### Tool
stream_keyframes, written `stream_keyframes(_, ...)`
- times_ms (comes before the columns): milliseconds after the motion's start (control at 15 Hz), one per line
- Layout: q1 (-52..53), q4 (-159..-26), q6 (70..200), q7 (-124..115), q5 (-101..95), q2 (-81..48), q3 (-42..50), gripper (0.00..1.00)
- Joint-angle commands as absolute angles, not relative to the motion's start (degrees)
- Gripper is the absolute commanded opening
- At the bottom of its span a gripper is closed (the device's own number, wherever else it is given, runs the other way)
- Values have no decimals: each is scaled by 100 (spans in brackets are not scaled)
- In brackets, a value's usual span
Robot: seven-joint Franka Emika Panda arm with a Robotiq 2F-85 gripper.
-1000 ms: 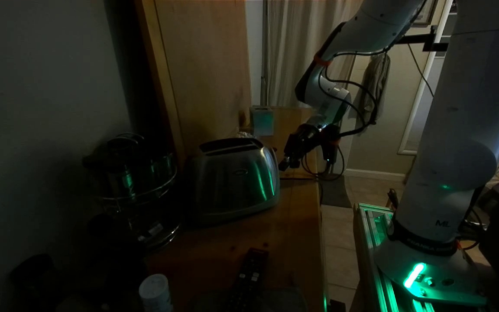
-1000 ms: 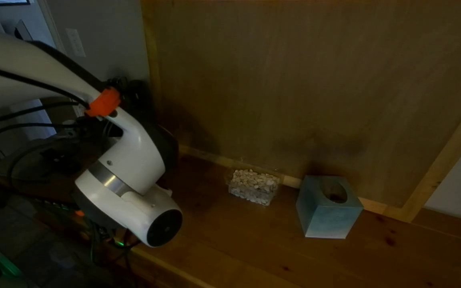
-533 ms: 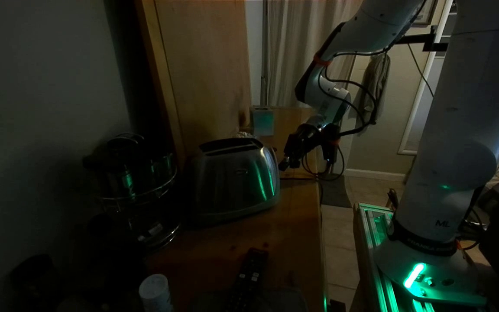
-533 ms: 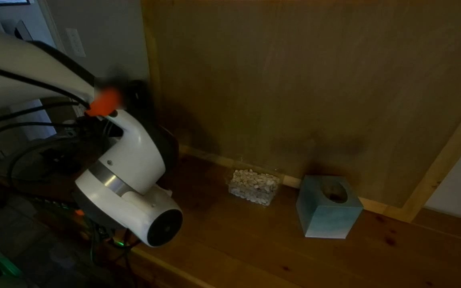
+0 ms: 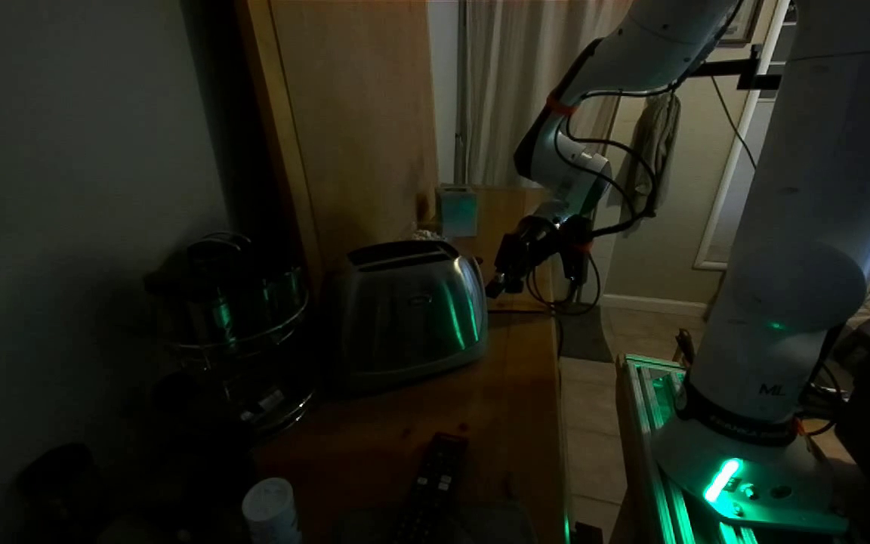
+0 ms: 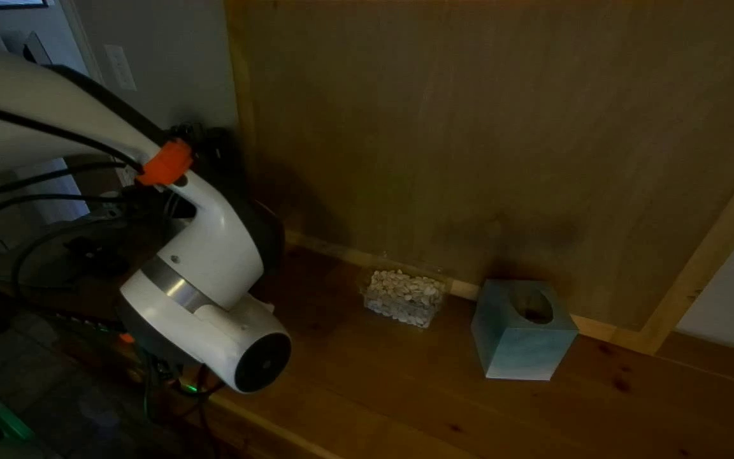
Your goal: Press a button on the toaster
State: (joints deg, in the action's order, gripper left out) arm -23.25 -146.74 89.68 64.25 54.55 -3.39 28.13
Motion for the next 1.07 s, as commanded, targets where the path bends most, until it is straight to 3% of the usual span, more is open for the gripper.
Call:
stream_keyframes(0, -2366, -14542, 9108, 6273, 5469, -491, 2661, 0)
stream_keyframes(1000, -2355, -14428, 9023, 6291, 5289, -516, 2579, 0)
